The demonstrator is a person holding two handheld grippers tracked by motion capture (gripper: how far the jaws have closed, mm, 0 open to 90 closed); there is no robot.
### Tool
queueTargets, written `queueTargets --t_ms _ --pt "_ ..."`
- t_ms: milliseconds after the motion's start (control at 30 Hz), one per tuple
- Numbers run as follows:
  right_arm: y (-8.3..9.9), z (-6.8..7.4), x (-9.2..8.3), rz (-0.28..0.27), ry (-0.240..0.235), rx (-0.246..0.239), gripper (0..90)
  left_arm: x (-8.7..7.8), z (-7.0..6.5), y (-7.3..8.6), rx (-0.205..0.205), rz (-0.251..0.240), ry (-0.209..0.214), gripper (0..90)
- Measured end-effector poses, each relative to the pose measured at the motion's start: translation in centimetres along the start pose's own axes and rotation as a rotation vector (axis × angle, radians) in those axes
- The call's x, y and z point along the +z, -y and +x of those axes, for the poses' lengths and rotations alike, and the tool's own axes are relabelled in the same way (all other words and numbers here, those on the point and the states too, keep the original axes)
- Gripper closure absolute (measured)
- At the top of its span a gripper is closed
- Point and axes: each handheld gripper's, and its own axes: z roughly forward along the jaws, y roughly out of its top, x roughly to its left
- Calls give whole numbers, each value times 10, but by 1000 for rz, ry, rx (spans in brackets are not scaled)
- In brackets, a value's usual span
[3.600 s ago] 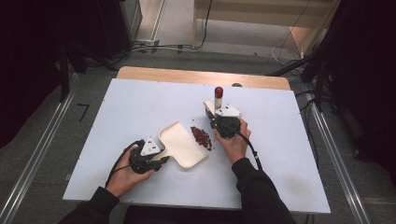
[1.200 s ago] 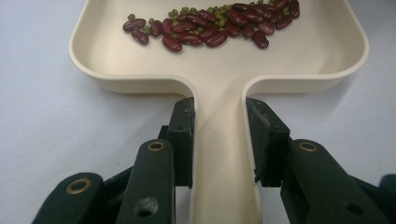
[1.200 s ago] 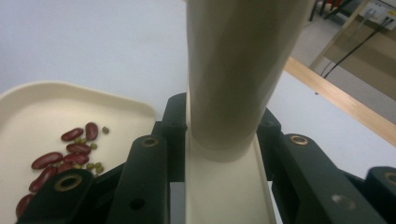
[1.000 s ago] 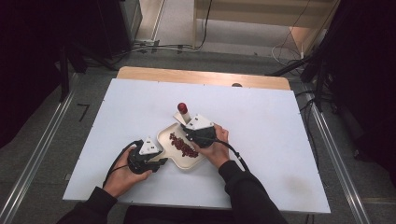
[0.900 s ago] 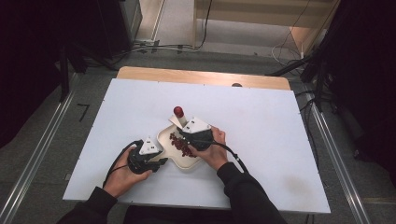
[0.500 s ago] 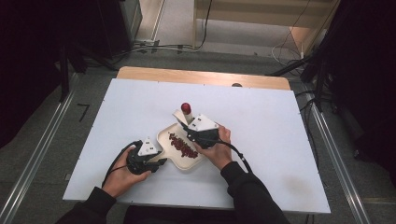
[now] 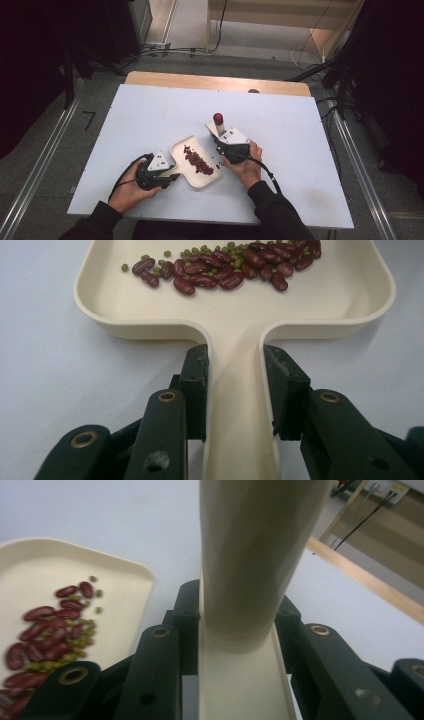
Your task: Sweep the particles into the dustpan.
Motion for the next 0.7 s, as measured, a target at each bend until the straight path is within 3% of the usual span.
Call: queueTargets --t_ms 100,300,500,600,700 --pt "-1 11 0 3 -4 11 643 1 -1 -1 0 2 0 670" --pt "-13 29 1 -6 -34 107 643 1 -1 -1 0 1 -1 670" --pt "-22 48 5 -24 -62 103 643 1 -2 0 -5 -4 -4 670" --pt "-26 50 4 -36 -65 104 643 1 -1 0 -4 -2 -3 670" --pt "-30 42 0 -54 -52 105 643 1 -1 0 -2 -4 -3 670"
